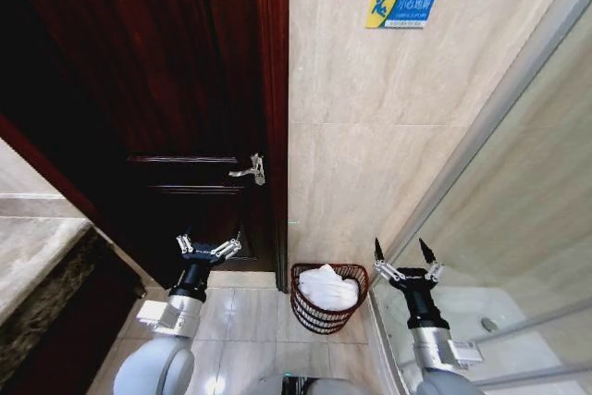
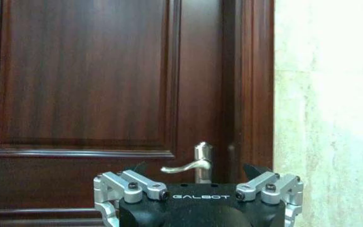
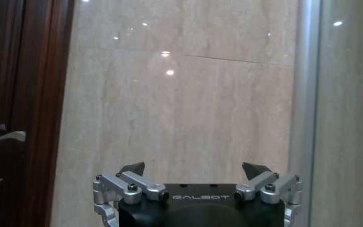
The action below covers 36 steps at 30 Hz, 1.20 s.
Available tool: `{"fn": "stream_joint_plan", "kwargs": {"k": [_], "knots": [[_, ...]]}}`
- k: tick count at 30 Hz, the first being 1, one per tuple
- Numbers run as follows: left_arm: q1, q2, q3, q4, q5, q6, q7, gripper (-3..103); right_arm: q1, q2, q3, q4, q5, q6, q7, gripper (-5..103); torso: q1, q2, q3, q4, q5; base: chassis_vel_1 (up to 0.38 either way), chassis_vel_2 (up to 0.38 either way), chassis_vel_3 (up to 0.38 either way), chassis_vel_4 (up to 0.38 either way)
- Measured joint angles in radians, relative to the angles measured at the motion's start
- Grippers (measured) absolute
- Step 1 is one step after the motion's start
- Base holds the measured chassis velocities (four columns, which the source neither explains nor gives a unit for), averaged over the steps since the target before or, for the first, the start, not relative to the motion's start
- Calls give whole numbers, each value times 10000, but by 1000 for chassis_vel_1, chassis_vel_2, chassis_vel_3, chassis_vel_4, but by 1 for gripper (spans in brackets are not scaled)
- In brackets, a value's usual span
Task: Discard the used towel into the hamper.
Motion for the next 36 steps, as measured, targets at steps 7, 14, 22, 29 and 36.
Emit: {"fn": "stream_joint_plan", "kwargs": {"k": [7,14,22,29,36], "knots": [[0,2,-1,0,0,0,-2,100,0,1,-3,0,0,0,0,100,0,-1,0,1,-5,75,80,-74,-64],[0,-1,1,0,0,0,-2,100,0,0,1,0,0,0,1,100,0,0,-1,0,0,-6,-9,3,4],[0,0,1,0,0,0,-1,100,0,0,0,0,0,0,1,100,1,-1,0,0,-2,0,0,0,0],[0,1,0,0,0,0,0,100,2,0,-1,-1,0,0,1,100,5,-2,1,1,-2,55,-47,-67,59],[0,0,0,0,0,0,0,100,1,0,-1,0,0,0,1,100,0,-1,0,0,-2,143,-154,-146,152]]}}
